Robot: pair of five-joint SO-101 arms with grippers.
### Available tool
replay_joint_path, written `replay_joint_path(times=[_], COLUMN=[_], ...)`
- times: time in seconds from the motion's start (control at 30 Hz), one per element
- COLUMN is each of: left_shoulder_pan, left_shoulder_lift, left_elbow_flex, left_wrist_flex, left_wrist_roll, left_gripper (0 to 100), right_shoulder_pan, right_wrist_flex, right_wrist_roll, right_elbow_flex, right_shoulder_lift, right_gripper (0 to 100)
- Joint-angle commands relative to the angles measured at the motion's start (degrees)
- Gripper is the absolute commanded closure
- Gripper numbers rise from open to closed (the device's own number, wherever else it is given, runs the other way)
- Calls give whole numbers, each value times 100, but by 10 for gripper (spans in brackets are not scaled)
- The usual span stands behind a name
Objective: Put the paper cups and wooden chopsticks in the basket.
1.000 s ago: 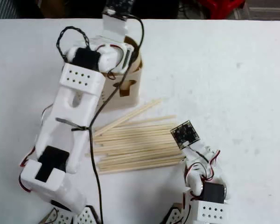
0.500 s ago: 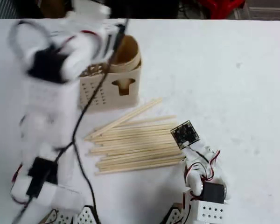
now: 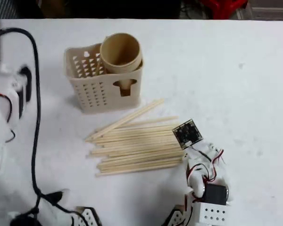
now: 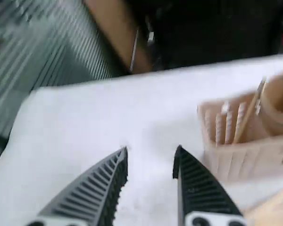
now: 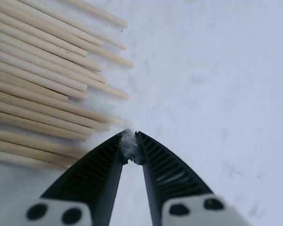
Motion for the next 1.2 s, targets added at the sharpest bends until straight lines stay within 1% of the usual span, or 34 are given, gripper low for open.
replay_joint_path(times=[0.0, 0.1, 0.17, 0.23, 0.3, 0.37, 0.47, 0.57, 0.67, 0.77, 0.8, 0.93, 1.03, 1.17], left_shoulder_pan=[-338, -488, -593, -716, -813, -857, -936, -989, -1033, -1015, -1015, -1024, -1024, -1024], left_shoulder_lift=[-1165, -2105, -2624, -2949, -3055, -3064, -3081, -3081, -3090, -3090, -3090, -3090, -3090, -3090], left_elbow_flex=[3701, 6769, 8484, 9705, 10330, 10681, 11007, 11200, 11552, 11868, 11921, 11938, 11938, 11938], left_wrist_flex=[-835, -2646, -3807, -4571, -4888, -5169, -5556, -5723, -6127, -6514, -6567, -6558, -6567, -6567], left_wrist_roll=[-862, -923, -941, -914, -888, -782, -721, -730, -738, -738, -747, -747, -747, -747], left_gripper=[828, 824, 824, 825, 824, 823, 823, 823, 824, 825, 825, 827, 827, 827], right_shoulder_pan=[-119, -488, -646, -787, -901, -1077, -1473, -2123, -2835, -3310, -3415, -3714, -3705, -3749], right_wrist_flex=[-163, -66, 31, 92, 127, 127, 57, -127, -374, -637, -699, -1007, -1411, -1886], right_wrist_roll=[62, 62, 53, 44, 35, 26, 26, 53, 97, 308, 387, 1125, 1451, 1565], right_elbow_flex=[-202, -343, -466, -607, -782, -1055, -1618, -2268, -3007, -3736, -3956, -4457, -4466, -4457], right_shoulder_lift=[-4, -4, 4, 4, 84, 391, 1402, 2774, 4259, 5798, 6290, 7811, 8374, 8963], right_gripper=[981, 981, 981, 981, 981, 974, 922, 889, 885, 882, 882, 882, 880, 817])
